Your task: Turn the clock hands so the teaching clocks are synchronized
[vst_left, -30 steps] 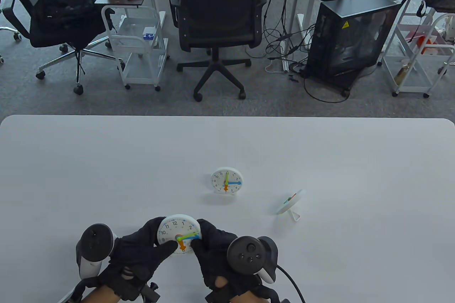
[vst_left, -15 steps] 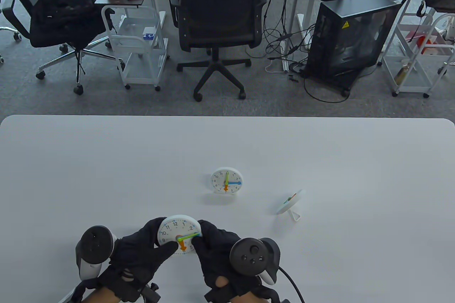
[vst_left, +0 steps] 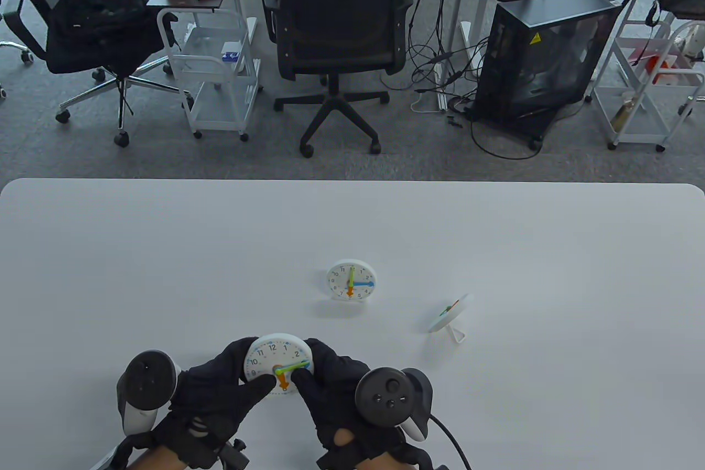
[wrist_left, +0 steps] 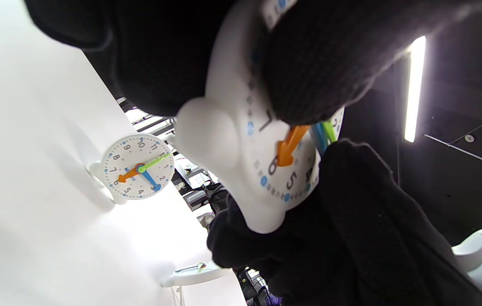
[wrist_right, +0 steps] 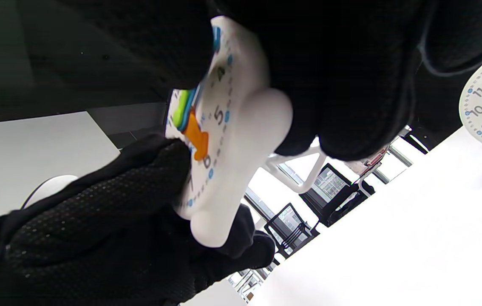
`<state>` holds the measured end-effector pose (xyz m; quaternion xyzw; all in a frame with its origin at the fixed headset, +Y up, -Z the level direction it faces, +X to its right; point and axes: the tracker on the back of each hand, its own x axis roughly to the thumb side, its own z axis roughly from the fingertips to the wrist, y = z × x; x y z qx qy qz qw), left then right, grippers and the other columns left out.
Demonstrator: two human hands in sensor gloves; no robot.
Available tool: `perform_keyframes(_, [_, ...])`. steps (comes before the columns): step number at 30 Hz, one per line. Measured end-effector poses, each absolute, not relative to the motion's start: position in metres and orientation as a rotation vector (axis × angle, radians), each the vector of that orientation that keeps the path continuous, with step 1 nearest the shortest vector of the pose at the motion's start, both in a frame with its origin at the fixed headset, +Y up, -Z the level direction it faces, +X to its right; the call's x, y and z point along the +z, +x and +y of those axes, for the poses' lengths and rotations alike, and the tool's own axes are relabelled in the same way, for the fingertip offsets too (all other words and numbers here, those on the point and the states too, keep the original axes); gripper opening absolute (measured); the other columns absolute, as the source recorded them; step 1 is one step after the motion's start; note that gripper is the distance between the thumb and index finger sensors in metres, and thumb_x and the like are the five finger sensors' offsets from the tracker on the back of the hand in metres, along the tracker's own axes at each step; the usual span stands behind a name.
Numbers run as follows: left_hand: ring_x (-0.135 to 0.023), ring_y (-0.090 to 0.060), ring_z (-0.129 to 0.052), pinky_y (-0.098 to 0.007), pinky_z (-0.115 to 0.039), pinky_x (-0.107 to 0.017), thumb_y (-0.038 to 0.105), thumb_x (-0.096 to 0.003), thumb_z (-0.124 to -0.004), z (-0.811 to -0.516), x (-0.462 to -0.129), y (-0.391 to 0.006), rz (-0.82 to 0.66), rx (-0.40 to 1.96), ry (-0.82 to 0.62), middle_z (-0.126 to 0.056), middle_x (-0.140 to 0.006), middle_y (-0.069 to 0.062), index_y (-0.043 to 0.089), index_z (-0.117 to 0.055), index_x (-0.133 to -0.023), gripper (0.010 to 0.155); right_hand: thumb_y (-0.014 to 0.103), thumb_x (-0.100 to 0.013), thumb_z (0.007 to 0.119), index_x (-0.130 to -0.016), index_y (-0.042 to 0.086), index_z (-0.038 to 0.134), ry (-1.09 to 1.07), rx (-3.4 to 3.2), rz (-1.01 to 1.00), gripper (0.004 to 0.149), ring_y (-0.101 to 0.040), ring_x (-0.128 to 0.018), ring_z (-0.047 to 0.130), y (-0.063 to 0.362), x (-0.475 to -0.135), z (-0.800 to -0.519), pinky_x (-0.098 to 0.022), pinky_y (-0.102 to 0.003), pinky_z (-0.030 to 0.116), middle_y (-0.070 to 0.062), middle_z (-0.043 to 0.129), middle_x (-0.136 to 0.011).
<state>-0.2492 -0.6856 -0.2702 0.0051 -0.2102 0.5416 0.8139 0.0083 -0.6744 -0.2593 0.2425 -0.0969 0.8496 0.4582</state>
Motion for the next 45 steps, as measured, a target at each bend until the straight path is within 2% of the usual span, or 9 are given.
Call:
perform_keyframes(18, [-0.056, -0.033, -0.101, -0.068, -0.068, -0.058, 0.039, -0.0449, -0.096, -0.684, -0.268, -0.246, -0.486, 1.056, 0.061, -0.098, -0.073, -0.002, 0.017, -0.069, -0.096, 0.062, 0.046, -0.052, 0.072, -0.085, -0.008, 0.077, 0.554, 2.087, -0.22, 0.064, -0.036, -0.043, 0.104, 0.01, -0.261, -0.676, -0.046, -0.067, 0.073, -0.013, 0.098, -0.06])
perform_keyframes(45, [-0.056, -0.033, -0.101, -0.068, -0.068, -0.058, 0.039, -0.045, -0.096, -0.679, -0.26, -0.236, -0.544, 0.91, 0.129, -0.098, -0.073, -0.002, 0.016, -0.069, -0.096, 0.062, 0.056, -0.051, 0.071, -0.082, -0.008, 0.079, 0.515, 2.098, -0.2, 0.072, -0.039, -0.042, 0.104, 0.012, -0.262, -0.677, -0.044, -0.066, 0.074, -0.015, 0.099, -0.059])
